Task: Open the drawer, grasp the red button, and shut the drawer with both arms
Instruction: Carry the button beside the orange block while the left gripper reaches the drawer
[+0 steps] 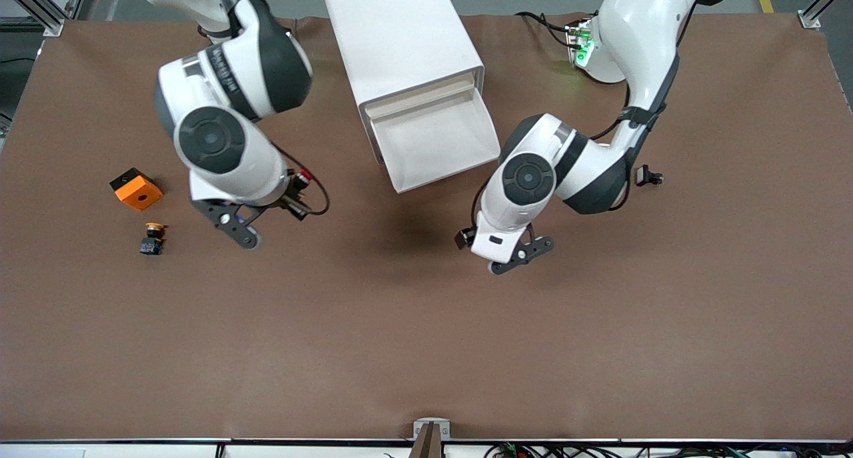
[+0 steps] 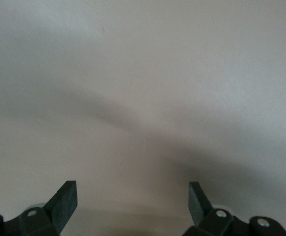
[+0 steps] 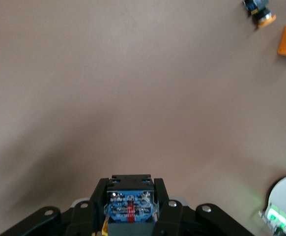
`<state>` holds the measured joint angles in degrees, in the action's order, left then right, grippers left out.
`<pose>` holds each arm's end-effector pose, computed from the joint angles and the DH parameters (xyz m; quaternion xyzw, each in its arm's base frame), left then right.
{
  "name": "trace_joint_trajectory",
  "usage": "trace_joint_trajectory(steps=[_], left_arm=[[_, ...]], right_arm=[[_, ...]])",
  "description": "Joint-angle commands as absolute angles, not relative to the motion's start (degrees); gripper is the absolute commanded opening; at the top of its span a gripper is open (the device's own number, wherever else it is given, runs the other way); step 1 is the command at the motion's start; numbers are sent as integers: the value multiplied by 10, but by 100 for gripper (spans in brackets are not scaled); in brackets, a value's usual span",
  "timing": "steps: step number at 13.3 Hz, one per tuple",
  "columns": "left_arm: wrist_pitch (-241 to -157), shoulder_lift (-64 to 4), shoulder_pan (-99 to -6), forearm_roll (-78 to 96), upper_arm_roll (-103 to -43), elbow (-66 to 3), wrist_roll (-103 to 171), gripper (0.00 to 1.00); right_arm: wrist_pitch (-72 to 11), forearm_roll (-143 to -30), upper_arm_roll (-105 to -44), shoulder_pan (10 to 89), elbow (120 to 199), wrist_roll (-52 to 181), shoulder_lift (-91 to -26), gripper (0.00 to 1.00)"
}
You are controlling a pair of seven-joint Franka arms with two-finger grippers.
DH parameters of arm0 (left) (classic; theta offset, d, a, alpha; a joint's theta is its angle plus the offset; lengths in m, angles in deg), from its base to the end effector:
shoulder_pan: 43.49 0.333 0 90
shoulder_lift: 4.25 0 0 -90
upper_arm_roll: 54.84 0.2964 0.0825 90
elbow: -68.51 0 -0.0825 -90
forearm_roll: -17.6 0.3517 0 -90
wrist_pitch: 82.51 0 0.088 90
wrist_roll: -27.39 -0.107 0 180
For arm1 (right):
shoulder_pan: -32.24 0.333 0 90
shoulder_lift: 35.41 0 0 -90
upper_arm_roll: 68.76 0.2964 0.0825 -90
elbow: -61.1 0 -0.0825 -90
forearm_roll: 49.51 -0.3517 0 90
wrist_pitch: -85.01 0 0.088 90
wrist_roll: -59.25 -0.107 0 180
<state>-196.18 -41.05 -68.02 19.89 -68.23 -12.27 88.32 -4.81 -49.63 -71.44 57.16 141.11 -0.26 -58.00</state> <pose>0.5511 -0.3884 0.3271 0.9757 0.2111 -0.0563 0.0143 0.5660 0.2364 0.4552 0.9419 -0.3169 -0.0787 0.0788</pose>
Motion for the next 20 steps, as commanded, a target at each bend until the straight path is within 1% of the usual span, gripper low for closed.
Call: trace_joint_trajectory(steps=[1, 2, 4, 6, 9, 12, 15, 20], left_arm=[[-1980, -402, -692, 187, -689, -145, 900, 100], [-1988, -399, -693, 187, -693, -161, 908, 100], [-2005, -382, -685, 187, -720, -202, 921, 100], [-2012, -360, -685, 187, -726, -238, 937, 100], [-2023, -321, -685, 188, -737, -293, 937, 100], [-2081, -285, -685, 187, -752, -357, 940, 100], [-2107, -288, -688, 187, -757, -361, 972, 100], [-2117, -299, -694, 189, -758, -366, 989, 100]], right_arm=[[-115, -491, -703, 514, 1522, 92, -514, 0], [-138, -491, -703, 494, 1547, 130, -506, 0], [-183, -490, -703, 456, 1600, 198, -491, 0], [-245, -470, -703, 427, 1661, 269, -469, 0], [-327, -464, -703, 361, 1717, 405, -468, 0], [-434, -464, -703, 309, 1783, 518, -471, 0], [-546, -464, -703, 266, 1829, 599, -490, 0], [-618, -464, -703, 270, 1844, 602, -542, 0]])
